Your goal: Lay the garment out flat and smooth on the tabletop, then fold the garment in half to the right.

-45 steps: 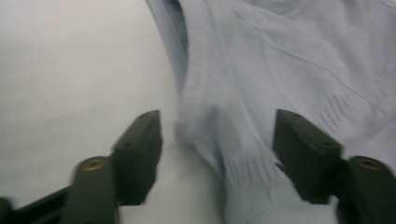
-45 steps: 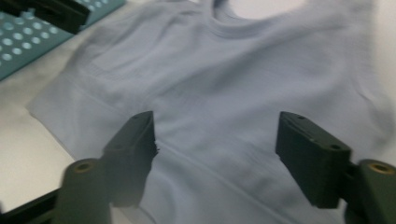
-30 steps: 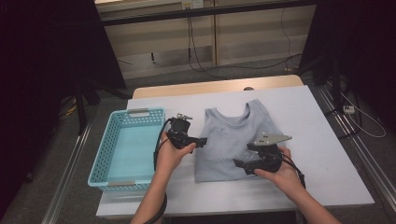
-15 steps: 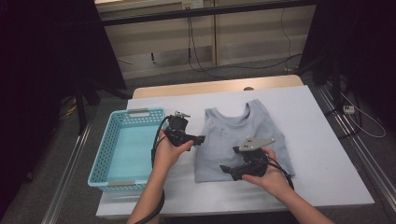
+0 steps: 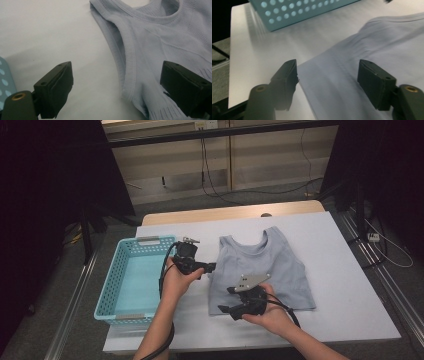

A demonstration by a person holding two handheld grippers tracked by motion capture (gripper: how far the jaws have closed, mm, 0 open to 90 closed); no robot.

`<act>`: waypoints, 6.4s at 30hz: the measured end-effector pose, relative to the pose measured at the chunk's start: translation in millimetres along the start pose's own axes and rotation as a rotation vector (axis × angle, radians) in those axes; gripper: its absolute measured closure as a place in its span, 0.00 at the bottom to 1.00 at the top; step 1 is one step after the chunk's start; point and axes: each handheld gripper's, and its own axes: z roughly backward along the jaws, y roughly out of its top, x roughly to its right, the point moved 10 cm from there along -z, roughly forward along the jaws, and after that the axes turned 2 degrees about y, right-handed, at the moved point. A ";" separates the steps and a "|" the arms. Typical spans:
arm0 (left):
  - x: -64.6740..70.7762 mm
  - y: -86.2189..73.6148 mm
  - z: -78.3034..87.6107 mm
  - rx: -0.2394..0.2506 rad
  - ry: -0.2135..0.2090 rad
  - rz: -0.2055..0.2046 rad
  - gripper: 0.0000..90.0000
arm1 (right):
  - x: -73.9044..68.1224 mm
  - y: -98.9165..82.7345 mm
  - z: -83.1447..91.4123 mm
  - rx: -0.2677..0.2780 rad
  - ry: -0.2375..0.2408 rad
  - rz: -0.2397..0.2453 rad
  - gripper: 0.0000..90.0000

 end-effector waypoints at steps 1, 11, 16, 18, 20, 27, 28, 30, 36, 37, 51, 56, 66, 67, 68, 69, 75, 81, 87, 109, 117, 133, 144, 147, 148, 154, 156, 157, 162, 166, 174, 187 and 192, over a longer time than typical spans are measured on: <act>-0.8 -0.4 0.6 0.001 0.002 0.006 0.13 | -2.6 -0.2 -4.3 -0.007 0.011 0.009 0.37; -7.1 -4.1 3.7 -0.005 0.009 0.029 0.13 | -10.0 -11.4 -29.6 -0.092 0.036 0.051 0.34; -8.0 1.1 6.0 0.003 0.010 0.029 0.13 | -11.1 -13.6 -34.9 -0.117 0.008 0.098 0.33; -7.9 3.1 7.0 0.005 0.008 0.027 0.13 | -10.7 -14.5 -35.2 -0.126 -0.008 0.128 0.37; -9.2 4.5 8.0 0.009 0.014 0.025 0.13 | -10.1 -14.4 -35.4 -0.126 -0.010 0.124 0.38; -10.6 5.1 8.6 0.008 0.017 0.029 0.13 | -6.3 -13.3 -36.6 -0.138 -0.038 0.107 0.50; -10.6 5.4 8.3 0.009 0.018 0.029 0.13 | -6.1 -13.3 -36.5 -0.136 -0.040 0.106 0.51; -10.0 6.0 7.7 0.008 0.015 0.028 0.13 | -6.2 -13.2 -36.6 -0.137 -0.051 0.107 0.54; -10.0 6.3 5.5 0.007 0.027 0.021 0.13 | -4.5 -11.3 -36.0 -0.132 -0.056 0.117 0.93; -9.8 6.3 5.1 0.007 0.025 0.022 0.13 | -3.6 -10.9 -35.6 -0.133 -0.041 0.092 0.93; -15.7 22.3 2.2 0.040 0.043 0.032 0.14 | -14.7 7.1 -6.5 -0.026 0.034 0.020 0.95; -13.9 27.7 -5.0 0.041 0.043 0.035 0.15 | -17.0 7.9 0.2 -0.004 0.050 0.004 0.95; -12.2 32.1 -18.5 0.030 0.038 0.037 0.15 | -13.1 11.7 5.4 0.028 0.061 -0.008 0.95; -12.0 33.1 -20.2 0.028 0.035 0.037 0.15 | -13.1 11.4 5.5 0.026 0.061 -0.004 0.95; -11.7 34.4 -21.8 0.031 0.034 0.044 0.15 | -12.9 10.7 5.7 0.023 0.059 0.001 0.95; -11.1 35.6 -23.1 0.032 0.031 0.047 0.15 | -13.1 10.7 6.2 0.026 0.059 -0.005 0.95; -11.6 42.7 -35.7 0.033 0.024 0.044 0.15 | -12.5 12.5 10.3 0.043 0.062 -0.019 0.95; -14.3 46.2 -52.0 0.027 0.019 0.060 0.16 | -14.0 11.7 10.9 0.042 0.061 -0.016 0.95; -14.3 52.8 -67.4 0.022 0.020 0.068 0.17 | -15.7 14.5 14.8 0.051 0.069 -0.009 0.95; -27.0 52.7 -117.2 0.020 0.054 0.061 0.42 | -22.0 10.3 19.0 0.046 0.088 0.022 0.95; -21.4 53.8 -123.7 0.005 0.036 0.096 0.64 | -22.5 9.3 16.8 0.043 0.080 0.035 0.95; -29.2 63.8 -105.4 -0.049 0.013 0.208 0.94 | -24.4 5.8 10.8 0.025 0.080 0.056 0.95; -51.3 73.7 -79.2 -0.059 0.054 0.206 0.95 | -30.9 14.3 6.1 0.042 0.072 0.093 0.95; -56.0 75.4 -73.4 -0.056 0.058 0.211 0.95 | -32.9 16.3 5.8 0.050 0.062 0.108 0.95; -57.7 75.9 -71.5 -0.055 0.065 0.211 0.95 | -33.6 17.3 6.1 0.053 0.058 0.117 0.95; -65.1 77.1 -58.8 -0.058 0.085 0.225 0.96 | -36.0 20.9 4.3 0.059 0.042 0.139 0.95; -66.2 76.8 -56.4 -0.056 0.085 0.231 0.96 | -38.0 21.8 3.2 0.057 0.043 0.148 0.95; -67.4 77.0 -54.8 -0.051 0.089 0.235 0.96 | -38.3 22.4 2.9 0.058 0.040 0.151 0.95; -69.8 76.4 -50.4 -0.059 0.092 0.234 0.96 | -38.8 25.2 2.7 0.067 0.047 0.141 0.95; -71.0 77.6 -45.8 -0.060 0.099 0.232 0.96 | -38.3 26.9 2.1 0.076 0.059 0.129 0.95; -75.9 79.0 -39.5 -0.061 0.107 0.238 0.96 | -40.0 29.6 2.0 0.088 0.067 0.119 0.95; -81.5 79.6 -30.0 -0.066 0.121 0.240 0.96 | -42.1 33.7 1.5 0.100 0.063 0.124 0.95; -84.0 80.0 -25.7 -0.066 0.140 0.224 0.96 | -42.7 35.5 1.8 0.107 0.069 0.116 0.94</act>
